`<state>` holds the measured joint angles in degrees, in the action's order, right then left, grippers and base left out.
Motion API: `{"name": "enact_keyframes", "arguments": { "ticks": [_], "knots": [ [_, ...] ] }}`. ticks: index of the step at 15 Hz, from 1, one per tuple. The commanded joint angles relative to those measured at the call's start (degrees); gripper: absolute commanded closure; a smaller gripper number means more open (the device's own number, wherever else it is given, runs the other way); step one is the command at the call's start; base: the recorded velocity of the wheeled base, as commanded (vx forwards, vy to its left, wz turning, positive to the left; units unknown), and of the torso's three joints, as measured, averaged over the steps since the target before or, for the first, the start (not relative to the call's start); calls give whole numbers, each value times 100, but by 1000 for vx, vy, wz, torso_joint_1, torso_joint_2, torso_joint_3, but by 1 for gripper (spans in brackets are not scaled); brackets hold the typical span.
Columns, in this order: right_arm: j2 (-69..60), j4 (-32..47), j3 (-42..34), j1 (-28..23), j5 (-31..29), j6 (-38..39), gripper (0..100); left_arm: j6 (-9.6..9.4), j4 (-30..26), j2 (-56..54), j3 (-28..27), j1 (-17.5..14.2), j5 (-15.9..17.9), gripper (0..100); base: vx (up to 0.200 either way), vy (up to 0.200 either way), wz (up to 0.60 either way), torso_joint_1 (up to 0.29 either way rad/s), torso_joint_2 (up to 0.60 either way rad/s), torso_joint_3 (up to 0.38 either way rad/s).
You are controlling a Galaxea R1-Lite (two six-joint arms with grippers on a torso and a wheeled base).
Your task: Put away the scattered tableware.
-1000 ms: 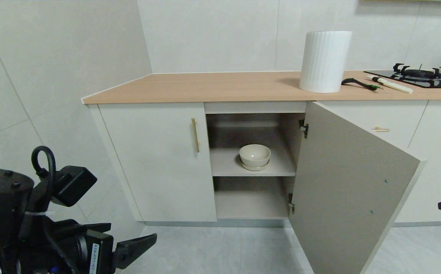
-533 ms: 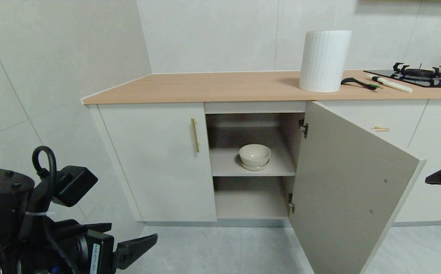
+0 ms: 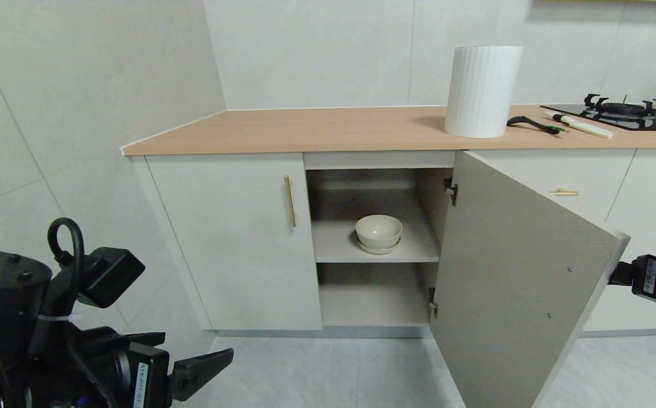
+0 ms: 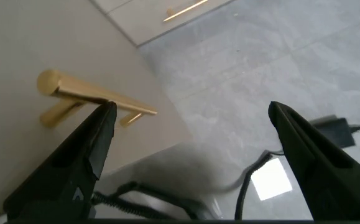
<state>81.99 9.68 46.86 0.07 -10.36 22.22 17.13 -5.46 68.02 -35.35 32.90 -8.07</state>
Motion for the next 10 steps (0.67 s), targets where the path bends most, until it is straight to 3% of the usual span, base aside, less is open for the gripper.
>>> {"name": "enact_keyframes", "arguments": {
  "ticks": [1,10],
  "knots": [
    [10,-19,-45,195,8,19,0,1,1,9,-7,-3,-2,0,0,0,0,0,0,0],
    [-52,-19,-168,1030,-18,450,0,1,1,0,-7,-3,-2,0,0,0,0,0,0,0]
  ]
}}
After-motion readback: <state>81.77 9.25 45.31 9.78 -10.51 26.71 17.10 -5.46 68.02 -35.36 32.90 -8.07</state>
